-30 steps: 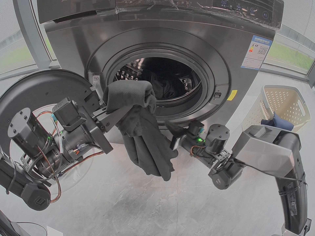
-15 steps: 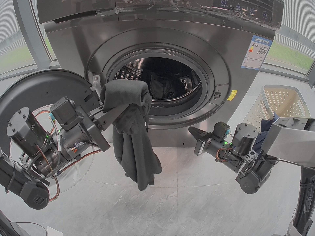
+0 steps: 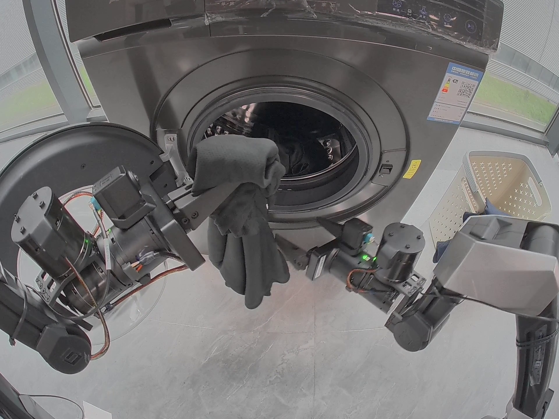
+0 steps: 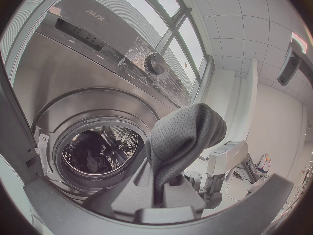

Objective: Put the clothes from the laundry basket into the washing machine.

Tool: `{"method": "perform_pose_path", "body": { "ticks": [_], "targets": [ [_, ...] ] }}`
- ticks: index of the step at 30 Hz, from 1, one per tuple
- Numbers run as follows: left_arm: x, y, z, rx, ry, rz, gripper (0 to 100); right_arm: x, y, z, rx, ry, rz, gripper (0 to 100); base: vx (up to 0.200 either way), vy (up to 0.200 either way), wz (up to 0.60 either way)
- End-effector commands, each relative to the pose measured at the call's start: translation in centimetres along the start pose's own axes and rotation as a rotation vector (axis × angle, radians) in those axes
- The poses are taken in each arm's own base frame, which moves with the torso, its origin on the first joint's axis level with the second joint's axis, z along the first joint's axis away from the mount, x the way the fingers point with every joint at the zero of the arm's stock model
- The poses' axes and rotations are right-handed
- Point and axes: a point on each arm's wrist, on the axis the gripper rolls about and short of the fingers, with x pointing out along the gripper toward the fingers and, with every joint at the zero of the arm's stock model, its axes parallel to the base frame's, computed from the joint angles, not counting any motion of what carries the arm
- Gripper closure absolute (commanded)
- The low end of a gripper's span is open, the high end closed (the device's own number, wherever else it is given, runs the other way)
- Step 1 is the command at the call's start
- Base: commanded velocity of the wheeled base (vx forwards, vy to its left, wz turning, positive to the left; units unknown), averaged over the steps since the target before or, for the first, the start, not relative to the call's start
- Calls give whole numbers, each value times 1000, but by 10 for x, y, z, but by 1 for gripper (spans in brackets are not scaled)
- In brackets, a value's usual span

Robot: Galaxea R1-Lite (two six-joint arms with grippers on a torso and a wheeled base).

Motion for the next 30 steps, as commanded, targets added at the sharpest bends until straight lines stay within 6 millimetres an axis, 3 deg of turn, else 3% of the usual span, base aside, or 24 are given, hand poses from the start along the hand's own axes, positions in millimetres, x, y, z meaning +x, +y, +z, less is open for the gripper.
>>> {"method": "perform_pose_path", "body": {
  "ticks": [1, 4, 11, 21, 30],
  "targets": [
    [1, 0, 1, 0, -5, -3, 100, 7, 21, -40, -4, 86, 52, 0, 0, 0, 0],
    [4, 3, 3, 9, -18, 3, 100, 3, 35, -52, 0, 117, 87, 0, 0, 0, 0],
    [4, 6, 5, 16, -25, 13, 100, -2, 66, -59, 3, 150, 160, 0, 0, 0, 0],
    [3, 3, 5, 12, -23, 6, 100, 17, 67, -75, 3, 108, 161, 0, 0, 0, 0],
    [-1, 5, 1, 10, -3, 18, 100, 13, 62, -74, 7, 121, 150, 0, 0, 0, 0]
  ]
}}
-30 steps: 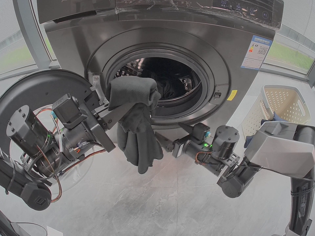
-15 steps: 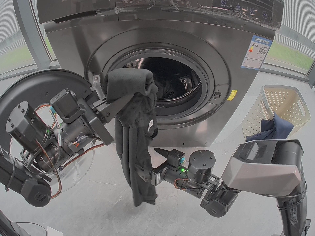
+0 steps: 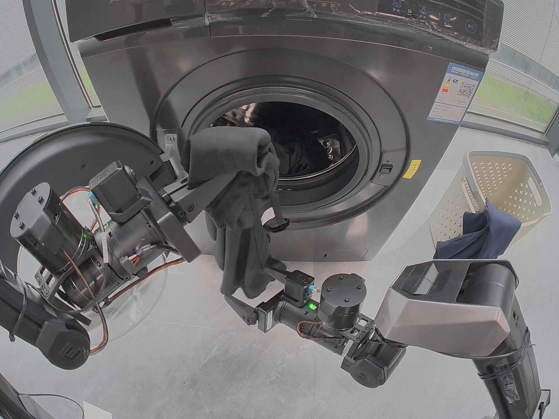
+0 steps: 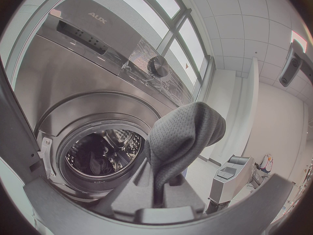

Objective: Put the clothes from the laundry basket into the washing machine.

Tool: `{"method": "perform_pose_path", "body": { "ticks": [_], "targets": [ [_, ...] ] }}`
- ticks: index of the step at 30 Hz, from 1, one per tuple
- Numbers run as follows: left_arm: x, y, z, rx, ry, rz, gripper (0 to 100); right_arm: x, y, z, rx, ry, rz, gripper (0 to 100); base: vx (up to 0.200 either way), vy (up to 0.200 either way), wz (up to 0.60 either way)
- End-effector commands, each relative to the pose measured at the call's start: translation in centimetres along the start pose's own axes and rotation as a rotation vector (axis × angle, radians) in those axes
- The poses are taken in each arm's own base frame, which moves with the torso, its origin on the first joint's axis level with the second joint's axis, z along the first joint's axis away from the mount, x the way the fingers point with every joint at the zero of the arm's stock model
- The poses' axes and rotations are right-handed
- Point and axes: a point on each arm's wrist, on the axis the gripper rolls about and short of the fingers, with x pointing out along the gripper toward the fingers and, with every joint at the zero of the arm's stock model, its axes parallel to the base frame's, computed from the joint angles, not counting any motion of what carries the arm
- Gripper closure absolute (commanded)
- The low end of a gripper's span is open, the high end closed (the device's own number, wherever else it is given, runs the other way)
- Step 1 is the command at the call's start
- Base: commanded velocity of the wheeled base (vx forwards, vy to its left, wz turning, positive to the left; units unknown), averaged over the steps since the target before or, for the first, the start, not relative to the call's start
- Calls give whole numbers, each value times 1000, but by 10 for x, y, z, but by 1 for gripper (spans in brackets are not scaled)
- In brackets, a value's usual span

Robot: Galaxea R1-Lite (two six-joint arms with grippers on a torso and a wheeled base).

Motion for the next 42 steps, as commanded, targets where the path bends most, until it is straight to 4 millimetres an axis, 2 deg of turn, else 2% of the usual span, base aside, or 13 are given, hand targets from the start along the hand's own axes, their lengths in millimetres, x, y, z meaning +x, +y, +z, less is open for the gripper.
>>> {"method": "perform_pose_path", "body": {
  "ticks": [1, 6, 11, 15, 17, 19, 22, 27, 33, 35, 36, 37, 42],
  "targets": [
    [-2, 0, -3, -2, 14, 2, 100, -5, -7, 0, 2, 15, -16, 0, 0, 0, 0],
    [-4, 0, -5, -5, 30, -25, 100, -14, -16, 22, -2, -17, -40, 0, 0, 0, 0],
    [-5, -1, -6, -6, 35, -33, 100, -29, -15, 40, -2, -21, -47, 0, 0, 0, 0],
    [-4, -1, -5, -4, 32, -38, 100, -55, -11, 60, -1, -13, -51, 0, 0, 0, 0],
    [-2, -1, -4, -2, 29, -62, 100, -81, -15, 72, -5, 10, -79, 0, 0, 0, 0],
    [-2, -1, -3, -2, 28, -80, 100, -90, -20, 75, -11, 20, -94, 0, 0, 0, 0],
    [2, -1, -3, -11, 47, -194, 100, -110, -45, 75, -24, 55, -159, 0, 0, 0, 0],
    [-3, 13, 0, -49, 83, -277, 100, -109, -67, 80, -30, 23, -215, 0, 0, 0, 0],
    [-1, 19, 3, -59, 81, -267, 100, -82, -96, 72, -39, -12, -261, 0, 0, 0, 0],
    [1, 18, 4, -82, 75, -280, 100, -70, -109, 62, -40, -18, -276, 0, 0, 0, 0],
    [1, 18, 4, -82, 75, -280, 100, -70, -109, 62, -40, -18, -276, 0, 0, 0, 0],
    [3, 17, 5, -85, 72, -285, 100, -60, -115, 52, -39, -15, -279, 0, 0, 0, 0],
    [5, 19, 2, -91, 74, -275, 100, -42, -122, 44, -43, -21, -271, 0, 0, 0, 0]
  ]
}}
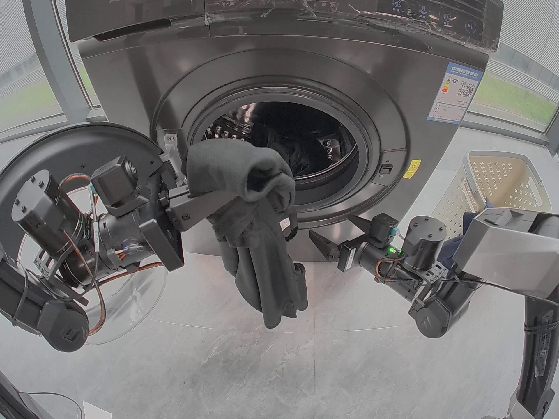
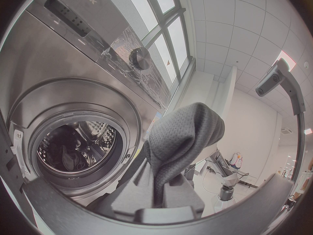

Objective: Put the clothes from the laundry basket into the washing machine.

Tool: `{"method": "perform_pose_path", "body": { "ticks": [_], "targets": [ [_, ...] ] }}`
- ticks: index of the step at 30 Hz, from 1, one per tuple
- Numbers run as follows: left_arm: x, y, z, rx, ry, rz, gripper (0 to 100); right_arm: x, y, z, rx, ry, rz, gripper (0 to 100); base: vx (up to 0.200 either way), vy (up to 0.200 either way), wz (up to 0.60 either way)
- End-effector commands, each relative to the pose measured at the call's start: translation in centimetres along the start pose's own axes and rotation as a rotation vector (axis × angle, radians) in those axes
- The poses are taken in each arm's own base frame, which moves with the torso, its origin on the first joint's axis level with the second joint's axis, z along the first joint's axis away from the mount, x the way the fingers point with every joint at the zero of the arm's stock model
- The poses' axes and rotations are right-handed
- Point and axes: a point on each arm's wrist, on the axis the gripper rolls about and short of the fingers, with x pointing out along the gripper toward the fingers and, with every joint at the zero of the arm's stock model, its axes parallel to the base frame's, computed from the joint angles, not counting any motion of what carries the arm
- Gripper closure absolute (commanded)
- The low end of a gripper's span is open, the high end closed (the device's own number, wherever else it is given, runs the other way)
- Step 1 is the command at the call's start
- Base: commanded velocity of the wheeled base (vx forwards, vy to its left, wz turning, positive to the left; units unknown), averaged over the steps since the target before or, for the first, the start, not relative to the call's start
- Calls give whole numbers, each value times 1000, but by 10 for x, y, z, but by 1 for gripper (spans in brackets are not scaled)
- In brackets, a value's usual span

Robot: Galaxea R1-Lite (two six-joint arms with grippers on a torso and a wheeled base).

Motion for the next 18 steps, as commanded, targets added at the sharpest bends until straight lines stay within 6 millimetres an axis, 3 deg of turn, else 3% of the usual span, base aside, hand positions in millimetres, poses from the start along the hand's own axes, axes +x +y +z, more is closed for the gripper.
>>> {"method": "perform_pose_path", "body": {
  "ticks": [1, 7, 18],
  "targets": [
    [3, 3, -3, -12, 0, 7, 100, 21, -9, -30, 4, 36, -9, 0, 0, 0, 0],
    [11, 1, -4, -15, -39, 84, 100, 31, -5, -43, 5, 44, 7, 0, 0, 0, 0],
    [18, -6, -5, -23, -53, 87, 100, 39, -4, -42, 2, 22, 17, 0, 0, 0, 0]
  ]
}}
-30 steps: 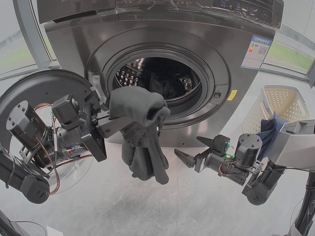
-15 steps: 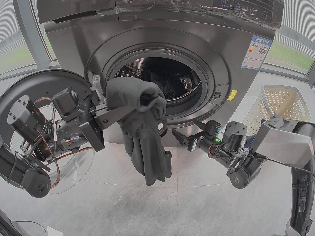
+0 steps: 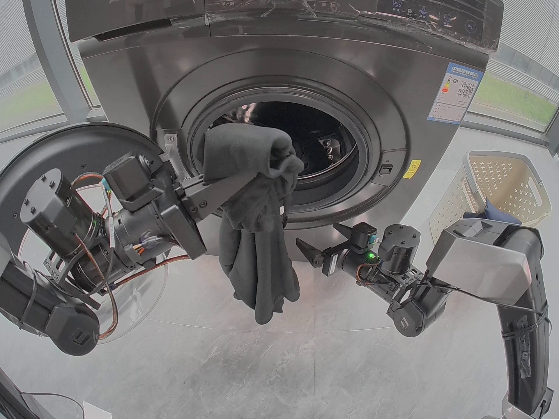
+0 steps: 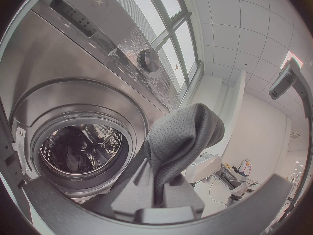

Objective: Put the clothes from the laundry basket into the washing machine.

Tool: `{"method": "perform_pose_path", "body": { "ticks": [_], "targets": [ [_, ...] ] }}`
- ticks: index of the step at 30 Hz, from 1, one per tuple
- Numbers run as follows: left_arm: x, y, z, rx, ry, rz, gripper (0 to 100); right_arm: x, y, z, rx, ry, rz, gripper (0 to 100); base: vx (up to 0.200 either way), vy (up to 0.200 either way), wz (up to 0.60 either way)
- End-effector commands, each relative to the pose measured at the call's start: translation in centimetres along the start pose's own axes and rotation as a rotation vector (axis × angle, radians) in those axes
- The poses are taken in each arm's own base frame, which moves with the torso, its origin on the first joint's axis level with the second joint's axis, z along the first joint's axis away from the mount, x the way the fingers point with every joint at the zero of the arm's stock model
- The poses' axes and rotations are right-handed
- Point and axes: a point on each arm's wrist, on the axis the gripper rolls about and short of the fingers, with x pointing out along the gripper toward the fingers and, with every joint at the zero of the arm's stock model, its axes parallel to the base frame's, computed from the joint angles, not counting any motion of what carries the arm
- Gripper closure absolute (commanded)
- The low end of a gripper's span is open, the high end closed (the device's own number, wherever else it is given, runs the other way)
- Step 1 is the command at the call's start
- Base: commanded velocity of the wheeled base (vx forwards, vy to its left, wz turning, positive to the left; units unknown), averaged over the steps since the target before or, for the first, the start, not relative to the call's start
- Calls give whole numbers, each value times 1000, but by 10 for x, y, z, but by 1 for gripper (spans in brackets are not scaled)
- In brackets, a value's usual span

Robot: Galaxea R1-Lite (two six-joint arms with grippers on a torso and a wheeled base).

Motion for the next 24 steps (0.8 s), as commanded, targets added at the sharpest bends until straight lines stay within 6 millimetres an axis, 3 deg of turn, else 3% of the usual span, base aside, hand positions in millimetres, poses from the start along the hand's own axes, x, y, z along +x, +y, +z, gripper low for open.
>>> {"method": "perform_pose_path", "body": {
  "ticks": [1, 6, 12, 24],
  "targets": [
    [2, -2, -2, -5, 4, -9, 100, 7, 4, -6, -1, -7, 12, 0, 0, 0, 0],
    [2, -3, -3, -8, 7, -13, 100, 18, 17, -5, -2, -28, 51, 0, 0, 0, 0],
    [2, -3, -2, -8, 5, -12, 100, 17, 45, -9, 11, -18, 166, 0, 0, 0, 0],
    [0, -4, -2, -8, 9, -9, 100, 29, 54, 2, 0, -85, 296, 0, 0, 0, 0]
  ]
}}
